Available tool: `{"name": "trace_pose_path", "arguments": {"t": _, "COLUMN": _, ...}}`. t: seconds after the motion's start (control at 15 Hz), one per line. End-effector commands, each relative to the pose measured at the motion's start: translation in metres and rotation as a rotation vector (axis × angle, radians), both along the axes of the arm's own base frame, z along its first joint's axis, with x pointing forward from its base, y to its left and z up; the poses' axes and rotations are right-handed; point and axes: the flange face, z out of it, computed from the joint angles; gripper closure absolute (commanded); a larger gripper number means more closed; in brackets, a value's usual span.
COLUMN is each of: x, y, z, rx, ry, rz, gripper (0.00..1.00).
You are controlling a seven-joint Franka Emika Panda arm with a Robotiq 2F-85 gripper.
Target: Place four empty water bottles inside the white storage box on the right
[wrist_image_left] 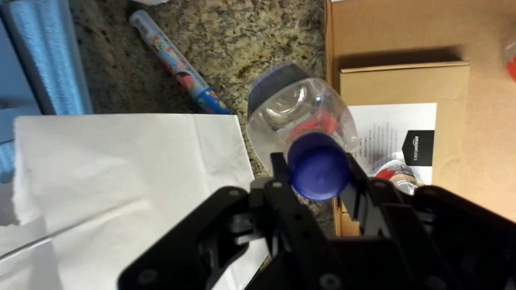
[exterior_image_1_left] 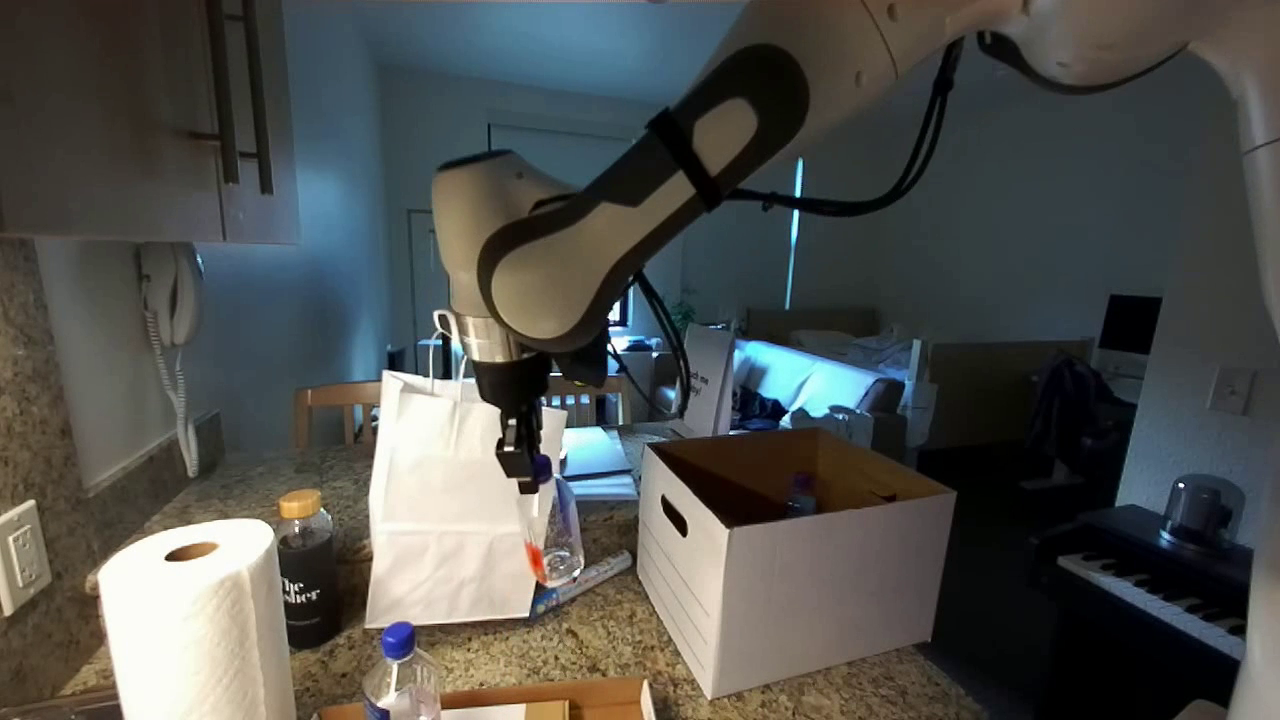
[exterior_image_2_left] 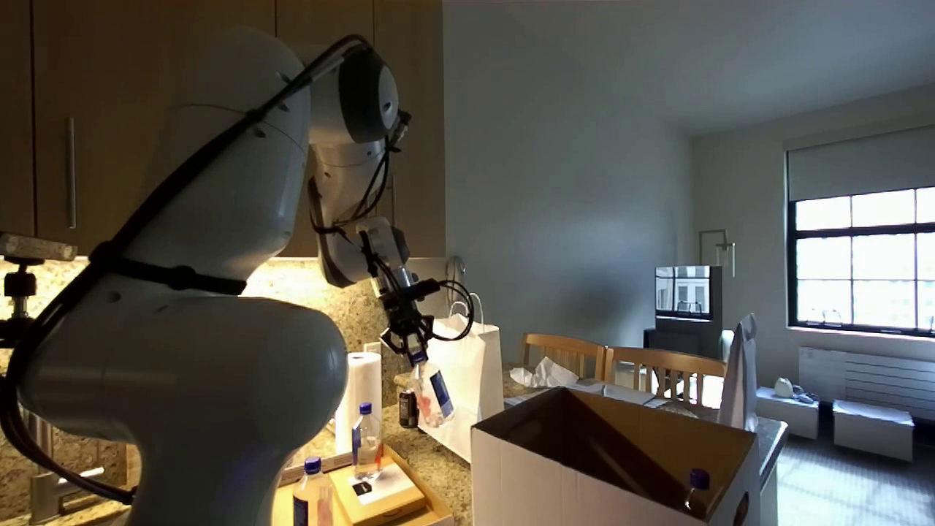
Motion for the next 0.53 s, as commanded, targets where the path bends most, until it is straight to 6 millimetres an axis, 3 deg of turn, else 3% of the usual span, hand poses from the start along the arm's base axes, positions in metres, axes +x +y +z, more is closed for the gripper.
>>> {"name": "trace_pose_path", "arguments": {"t": 0.0, "x": -0.015, "y": -0.018, "z": 0.037, "rx": -0.05, "ry": -0.042, "rz": -0.001, "gripper": 0.86}}
{"name": "trace_pose_path", "arguments": {"t": 0.47, "x": -0.022, "y": -0.061, "z": 0.1, "rx": -0.06, "ry": -0.055, "rz": -0.021, "gripper": 0.86}}
